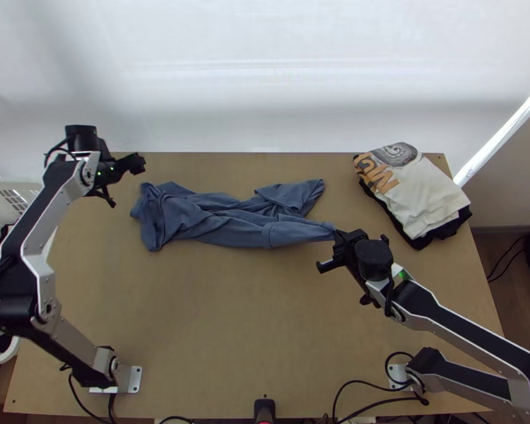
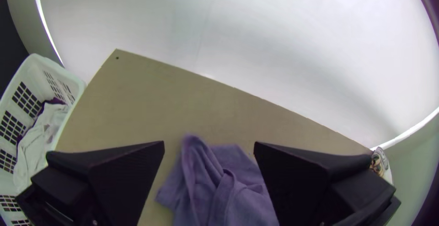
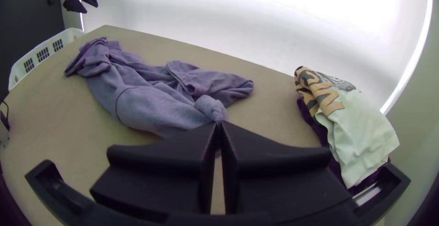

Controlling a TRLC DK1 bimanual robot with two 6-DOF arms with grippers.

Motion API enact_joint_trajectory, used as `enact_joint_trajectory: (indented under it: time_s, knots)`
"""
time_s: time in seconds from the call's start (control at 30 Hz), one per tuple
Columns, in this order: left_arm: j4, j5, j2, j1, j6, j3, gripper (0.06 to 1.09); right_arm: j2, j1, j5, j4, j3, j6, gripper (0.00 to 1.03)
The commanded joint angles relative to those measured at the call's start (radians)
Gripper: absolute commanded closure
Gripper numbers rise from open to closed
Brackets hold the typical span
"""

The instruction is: Fold the t-shirt

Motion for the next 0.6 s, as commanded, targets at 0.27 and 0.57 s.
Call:
enact_joint_trajectory:
  time_s: [0.27, 0.57]
  knots:
    - [-0.371, 0.06, -0.118, -0.049, 0.241, -0.028, 0.11, 0.03, 0.009, 0.004, 0.028, 0.019, 0.015, 1.0]
    - [-0.337, 0.056, -0.24, -0.113, 0.444, -0.254, 0.73, 0.045, 0.015, 0.004, 0.043, 0.025, 0.015, 1.0]
